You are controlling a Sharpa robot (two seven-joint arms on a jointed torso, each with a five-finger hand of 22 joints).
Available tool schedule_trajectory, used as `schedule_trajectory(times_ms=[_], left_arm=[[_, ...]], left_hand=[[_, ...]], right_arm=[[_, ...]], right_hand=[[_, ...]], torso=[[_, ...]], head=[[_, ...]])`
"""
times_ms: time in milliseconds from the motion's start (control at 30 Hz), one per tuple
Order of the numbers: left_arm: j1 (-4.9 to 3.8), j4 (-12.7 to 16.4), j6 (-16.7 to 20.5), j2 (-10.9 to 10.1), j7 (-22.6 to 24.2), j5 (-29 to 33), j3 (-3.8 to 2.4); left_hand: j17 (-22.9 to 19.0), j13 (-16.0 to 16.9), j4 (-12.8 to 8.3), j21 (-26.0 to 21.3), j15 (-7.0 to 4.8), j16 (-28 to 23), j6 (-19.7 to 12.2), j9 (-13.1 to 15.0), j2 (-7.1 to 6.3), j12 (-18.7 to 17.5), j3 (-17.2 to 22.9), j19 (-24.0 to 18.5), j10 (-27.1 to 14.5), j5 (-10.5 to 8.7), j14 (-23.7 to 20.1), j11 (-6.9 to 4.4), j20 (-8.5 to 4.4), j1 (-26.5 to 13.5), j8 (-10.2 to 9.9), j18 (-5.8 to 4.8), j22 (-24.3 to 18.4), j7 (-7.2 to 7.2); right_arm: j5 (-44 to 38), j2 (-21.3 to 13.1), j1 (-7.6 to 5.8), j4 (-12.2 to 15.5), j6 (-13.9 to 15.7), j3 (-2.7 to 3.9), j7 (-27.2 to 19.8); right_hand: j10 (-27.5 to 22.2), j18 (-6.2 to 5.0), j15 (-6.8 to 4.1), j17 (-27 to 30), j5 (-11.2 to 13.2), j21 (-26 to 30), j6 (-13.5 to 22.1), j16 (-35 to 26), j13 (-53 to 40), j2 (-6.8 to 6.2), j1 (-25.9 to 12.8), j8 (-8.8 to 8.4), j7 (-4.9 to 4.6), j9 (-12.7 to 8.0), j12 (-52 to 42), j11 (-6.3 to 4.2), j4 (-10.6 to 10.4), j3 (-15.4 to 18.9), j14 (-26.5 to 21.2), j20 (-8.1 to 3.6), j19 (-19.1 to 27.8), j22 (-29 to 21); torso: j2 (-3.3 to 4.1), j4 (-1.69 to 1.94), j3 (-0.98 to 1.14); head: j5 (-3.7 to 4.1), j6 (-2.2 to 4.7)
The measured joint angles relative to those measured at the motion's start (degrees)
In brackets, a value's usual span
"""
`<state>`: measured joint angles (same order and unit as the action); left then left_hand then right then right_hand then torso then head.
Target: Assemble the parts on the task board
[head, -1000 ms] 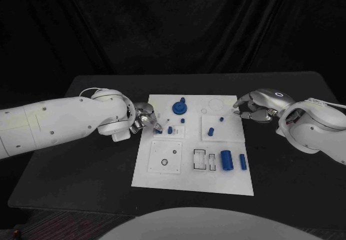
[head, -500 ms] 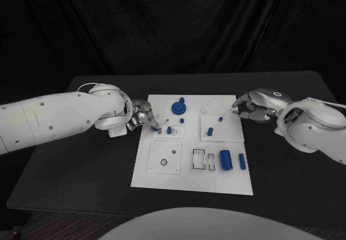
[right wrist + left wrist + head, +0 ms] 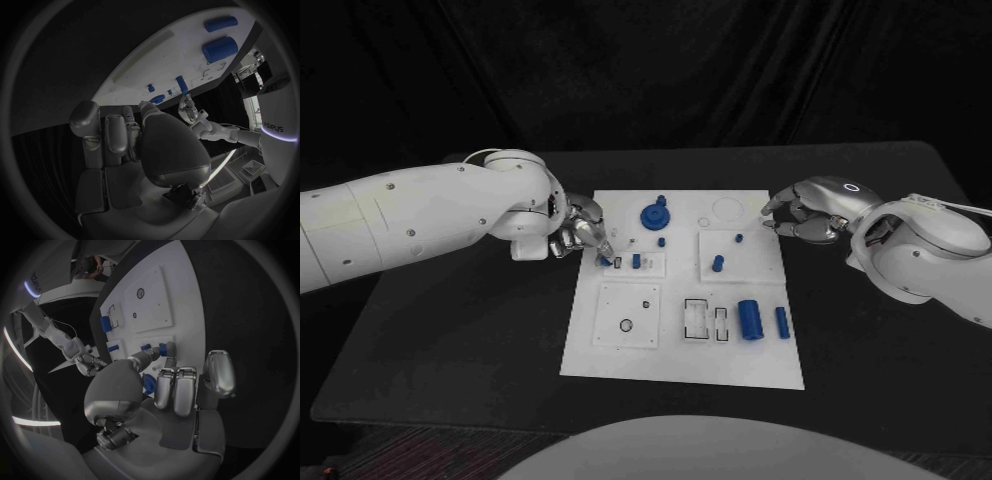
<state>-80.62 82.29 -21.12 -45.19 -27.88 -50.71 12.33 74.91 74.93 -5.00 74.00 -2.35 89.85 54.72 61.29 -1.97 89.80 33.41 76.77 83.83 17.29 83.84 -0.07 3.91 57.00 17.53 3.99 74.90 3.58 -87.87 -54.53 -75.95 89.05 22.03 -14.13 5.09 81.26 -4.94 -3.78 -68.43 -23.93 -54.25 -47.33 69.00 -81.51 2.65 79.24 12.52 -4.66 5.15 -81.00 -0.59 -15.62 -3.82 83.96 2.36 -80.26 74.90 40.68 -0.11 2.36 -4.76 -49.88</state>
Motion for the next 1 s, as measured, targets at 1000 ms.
schedule_trajectory(times_ms=[1000], left_arm=[[-1.18, -7.15, -7.89, 5.14, -1.55, 5.22, -0.01]], left_hand=[[0.00, 0.00, -0.24, -0.66, 0.00, 0.00, -0.18, -0.26, -0.36, 0.00, 0.23, -0.68, 0.00, -0.16, 0.00, 0.00, 0.27, 0.05, -0.23, -0.02, 0.00, 0.23]], right_arm=[[0.01, 0.49, 0.13, -0.45, 0.00, 0.00, 0.26]], right_hand=[[-0.10, 0.00, 0.02, 0.12, 0.00, 0.00, -0.19, 0.00, 0.02, 0.06, 0.54, -0.21, -0.20, -0.06, 0.05, 0.10, 0.14, -0.14, -0.02, 0.00, 0.00, 0.03]], torso=[[0.12, 0.00, -0.03]], head=[[0.20, 0.33]])
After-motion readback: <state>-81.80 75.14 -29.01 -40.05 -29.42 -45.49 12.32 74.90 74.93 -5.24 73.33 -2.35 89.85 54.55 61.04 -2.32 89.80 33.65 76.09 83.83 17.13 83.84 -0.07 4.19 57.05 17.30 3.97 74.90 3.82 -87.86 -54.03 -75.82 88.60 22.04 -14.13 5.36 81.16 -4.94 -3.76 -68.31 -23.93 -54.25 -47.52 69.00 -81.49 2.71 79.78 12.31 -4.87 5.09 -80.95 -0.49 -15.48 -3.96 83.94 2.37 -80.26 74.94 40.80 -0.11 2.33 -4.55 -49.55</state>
